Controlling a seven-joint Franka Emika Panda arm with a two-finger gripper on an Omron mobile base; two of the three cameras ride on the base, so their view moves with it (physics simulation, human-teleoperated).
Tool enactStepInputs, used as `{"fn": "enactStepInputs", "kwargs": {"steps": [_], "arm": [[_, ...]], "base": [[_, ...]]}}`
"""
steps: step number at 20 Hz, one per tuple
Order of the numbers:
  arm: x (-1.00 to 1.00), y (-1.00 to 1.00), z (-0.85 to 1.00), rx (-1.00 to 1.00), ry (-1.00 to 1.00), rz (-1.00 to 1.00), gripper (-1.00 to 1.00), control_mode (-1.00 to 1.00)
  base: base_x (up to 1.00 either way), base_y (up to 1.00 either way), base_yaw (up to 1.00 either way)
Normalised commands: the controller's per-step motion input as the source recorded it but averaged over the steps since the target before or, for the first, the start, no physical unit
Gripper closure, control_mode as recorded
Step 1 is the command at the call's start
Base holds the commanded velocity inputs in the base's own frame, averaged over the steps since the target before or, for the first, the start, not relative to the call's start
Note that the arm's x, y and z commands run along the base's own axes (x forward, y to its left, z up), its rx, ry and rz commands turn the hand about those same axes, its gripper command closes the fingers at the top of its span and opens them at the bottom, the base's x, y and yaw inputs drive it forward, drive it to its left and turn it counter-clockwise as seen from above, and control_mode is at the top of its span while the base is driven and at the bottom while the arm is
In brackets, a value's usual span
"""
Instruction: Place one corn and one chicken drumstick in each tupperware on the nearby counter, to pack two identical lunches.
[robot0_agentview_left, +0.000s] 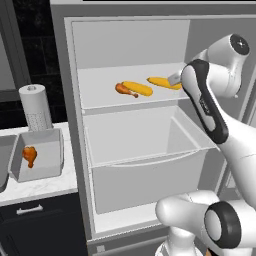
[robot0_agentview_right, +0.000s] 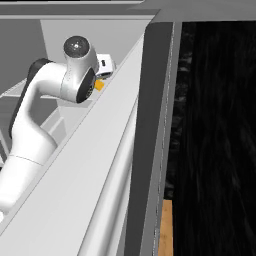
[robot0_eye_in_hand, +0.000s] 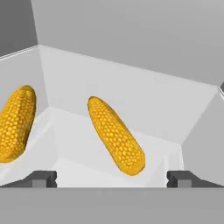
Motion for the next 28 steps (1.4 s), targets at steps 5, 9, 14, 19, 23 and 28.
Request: {"fn": "enactStepInputs", "kwargs": {"steps": [5,9,14,19,23,28], "arm": [[0.36,0.0,-0.03,0.0,0.03,0.03,-1.0,-1.0],[0.14,0.0,-0.01,0.0,0.07,0.0,-1.0,-1.0],[0.25,0.03,-0.16,0.0,0.02,0.0,-1.0,-1.0],[0.41,0.08,-0.01,0.0,0.13,0.0,-1.0,-1.0],[0.08,0.16,0.0,0.0,0.2,0.06,-1.0,-1.0],[0.0,0.11,-0.08,0.0,0.13,0.11,-1.0,-1.0]], "base": [[0.0,0.0,0.0],[0.0,0.0,0.0],[0.0,0.0,0.0],[0.0,0.0,0.0],[0.0,0.0,0.0],[0.0,0.0,0.0]]}}
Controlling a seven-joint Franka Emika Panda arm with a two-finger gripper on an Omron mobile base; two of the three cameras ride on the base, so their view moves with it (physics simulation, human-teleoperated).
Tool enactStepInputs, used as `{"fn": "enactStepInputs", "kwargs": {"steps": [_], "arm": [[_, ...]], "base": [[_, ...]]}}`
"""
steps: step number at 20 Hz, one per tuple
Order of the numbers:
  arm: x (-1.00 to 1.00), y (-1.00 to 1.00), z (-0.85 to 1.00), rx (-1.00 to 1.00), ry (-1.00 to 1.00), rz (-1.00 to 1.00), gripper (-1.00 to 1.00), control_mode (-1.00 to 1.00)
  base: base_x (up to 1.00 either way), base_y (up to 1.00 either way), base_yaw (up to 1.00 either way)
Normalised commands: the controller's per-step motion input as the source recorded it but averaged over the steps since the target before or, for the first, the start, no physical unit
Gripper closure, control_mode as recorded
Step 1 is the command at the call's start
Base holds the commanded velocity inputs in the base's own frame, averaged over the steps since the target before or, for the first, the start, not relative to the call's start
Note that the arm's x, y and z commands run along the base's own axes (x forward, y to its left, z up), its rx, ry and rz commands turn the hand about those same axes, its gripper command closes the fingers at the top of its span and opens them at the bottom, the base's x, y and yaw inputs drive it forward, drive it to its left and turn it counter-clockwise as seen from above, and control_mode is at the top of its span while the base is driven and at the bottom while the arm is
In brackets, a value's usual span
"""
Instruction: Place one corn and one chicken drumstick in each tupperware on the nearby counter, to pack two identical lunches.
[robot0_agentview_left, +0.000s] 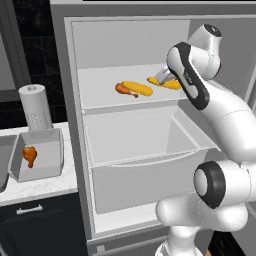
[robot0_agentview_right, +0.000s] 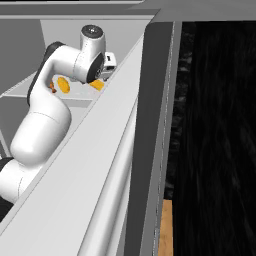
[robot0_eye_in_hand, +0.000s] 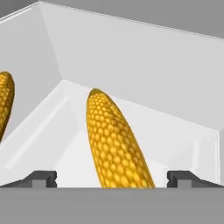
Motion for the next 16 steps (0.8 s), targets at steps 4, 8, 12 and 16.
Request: {"fn": "enactStepInputs", "kwargs": {"steps": [4,8,12,16], "arm": [[0.04,0.06,-0.35,0.0,0.01,0.11,-1.0,-1.0],[0.1,0.02,-0.36,0.0,0.0,0.09,-1.0,-1.0],[0.11,0.01,-0.39,0.0,0.0,0.08,-1.0,-1.0],[0.01,0.02,-0.32,0.0,0.0,0.08,-1.0,-1.0]], "base": [[0.0,0.0,0.0],[0.0,0.0,0.0],[0.0,0.0,0.0],[0.0,0.0,0.0]]}}
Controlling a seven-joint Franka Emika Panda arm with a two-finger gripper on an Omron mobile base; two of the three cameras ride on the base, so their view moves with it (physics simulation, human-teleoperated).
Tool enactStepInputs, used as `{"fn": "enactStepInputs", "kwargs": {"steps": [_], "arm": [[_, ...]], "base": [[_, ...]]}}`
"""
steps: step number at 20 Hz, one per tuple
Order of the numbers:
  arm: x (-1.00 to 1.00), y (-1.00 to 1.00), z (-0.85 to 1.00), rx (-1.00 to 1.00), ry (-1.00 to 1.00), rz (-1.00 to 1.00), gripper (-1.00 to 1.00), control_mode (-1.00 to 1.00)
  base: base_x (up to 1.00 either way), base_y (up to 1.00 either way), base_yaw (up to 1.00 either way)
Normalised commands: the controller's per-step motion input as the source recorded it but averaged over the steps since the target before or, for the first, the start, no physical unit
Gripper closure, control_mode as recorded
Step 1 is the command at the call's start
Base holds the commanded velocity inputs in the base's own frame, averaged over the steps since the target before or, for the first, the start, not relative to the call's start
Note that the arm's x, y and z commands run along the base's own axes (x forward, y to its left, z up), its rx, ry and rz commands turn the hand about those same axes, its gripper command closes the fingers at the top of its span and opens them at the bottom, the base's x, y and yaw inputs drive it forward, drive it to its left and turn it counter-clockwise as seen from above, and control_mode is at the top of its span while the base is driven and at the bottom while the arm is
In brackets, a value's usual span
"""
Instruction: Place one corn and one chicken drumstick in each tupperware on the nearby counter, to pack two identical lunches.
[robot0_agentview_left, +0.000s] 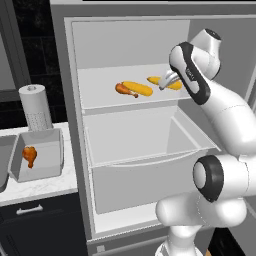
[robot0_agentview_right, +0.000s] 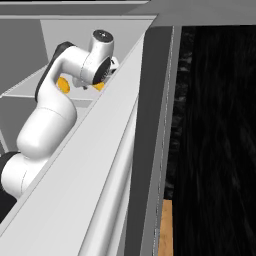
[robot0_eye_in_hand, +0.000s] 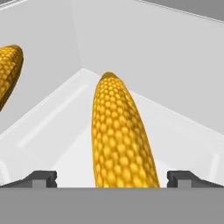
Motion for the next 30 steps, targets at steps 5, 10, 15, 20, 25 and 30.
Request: {"fn": "enactStepInputs", "kwargs": {"steps": [5,10,15,20,25,30], "arm": [[0.0,0.11,-0.15,0.0,0.0,0.05,1.0,-1.0],[0.0,0.03,-0.05,0.0,0.01,0.04,1.0,-1.0],[-0.01,0.02,-0.01,0.0,0.01,0.03,1.0,-1.0],[-0.45,0.15,-0.19,0.0,-0.15,0.0,1.0,-1.0],[-0.22,0.25,-0.15,0.0,-0.13,-0.1,1.0,-1.0],[-0.09,0.23,-0.01,-0.01,0.06,-0.29,1.0,-1.0]], "base": [[0.0,0.0,0.0],[0.0,0.0,0.0],[0.0,0.0,0.0],[0.0,0.0,0.0],[0.0,0.0,0.0],[0.0,0.0,0.0]]}}
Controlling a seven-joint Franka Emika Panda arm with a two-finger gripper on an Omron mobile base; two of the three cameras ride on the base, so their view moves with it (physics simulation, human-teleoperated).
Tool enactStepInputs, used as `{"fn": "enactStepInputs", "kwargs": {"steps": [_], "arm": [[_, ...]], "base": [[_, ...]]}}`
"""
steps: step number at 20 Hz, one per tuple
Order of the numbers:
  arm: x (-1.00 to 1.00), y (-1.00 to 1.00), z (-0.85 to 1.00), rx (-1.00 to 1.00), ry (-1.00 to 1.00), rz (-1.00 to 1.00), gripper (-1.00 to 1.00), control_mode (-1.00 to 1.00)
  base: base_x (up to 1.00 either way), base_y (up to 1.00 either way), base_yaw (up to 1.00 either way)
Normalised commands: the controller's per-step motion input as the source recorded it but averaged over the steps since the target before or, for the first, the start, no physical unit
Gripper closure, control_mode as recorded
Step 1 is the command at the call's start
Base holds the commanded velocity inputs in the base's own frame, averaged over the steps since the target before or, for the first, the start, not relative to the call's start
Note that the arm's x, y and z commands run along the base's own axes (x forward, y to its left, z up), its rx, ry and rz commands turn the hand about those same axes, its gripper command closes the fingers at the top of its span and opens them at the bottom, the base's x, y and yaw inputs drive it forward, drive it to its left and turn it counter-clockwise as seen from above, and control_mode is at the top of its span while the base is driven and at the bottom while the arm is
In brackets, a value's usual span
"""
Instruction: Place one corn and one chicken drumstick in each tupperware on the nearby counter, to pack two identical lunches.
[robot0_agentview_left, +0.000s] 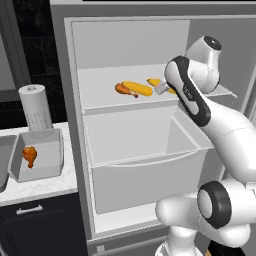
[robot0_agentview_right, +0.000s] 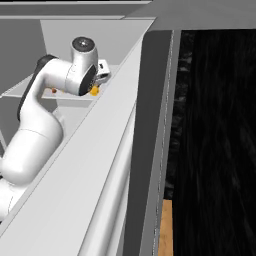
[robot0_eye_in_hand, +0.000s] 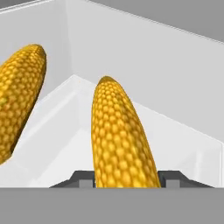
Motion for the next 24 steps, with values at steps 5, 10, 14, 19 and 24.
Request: {"fn": "enactStepInputs", "kwargs": {"steps": [5,10,14,19,24], "arm": [[-0.82,-0.11,0.02,0.01,0.15,-0.23,1.0,-1.0],[-1.0,-0.13,-0.02,0.02,0.04,-0.23,1.0,-1.0],[-1.0,-0.03,-0.26,0.02,-0.06,-0.22,1.0,-1.0],[-0.98,0.0,-0.5,0.0,0.01,-0.23,1.0,-1.0],[-0.85,0.0,-0.73,0.02,0.1,-0.2,1.0,-1.0]], "base": [[0.0,0.0,0.0],[0.0,0.0,0.0],[0.0,0.0,0.0],[0.0,0.0,0.0],[0.0,0.0,0.0]]}}
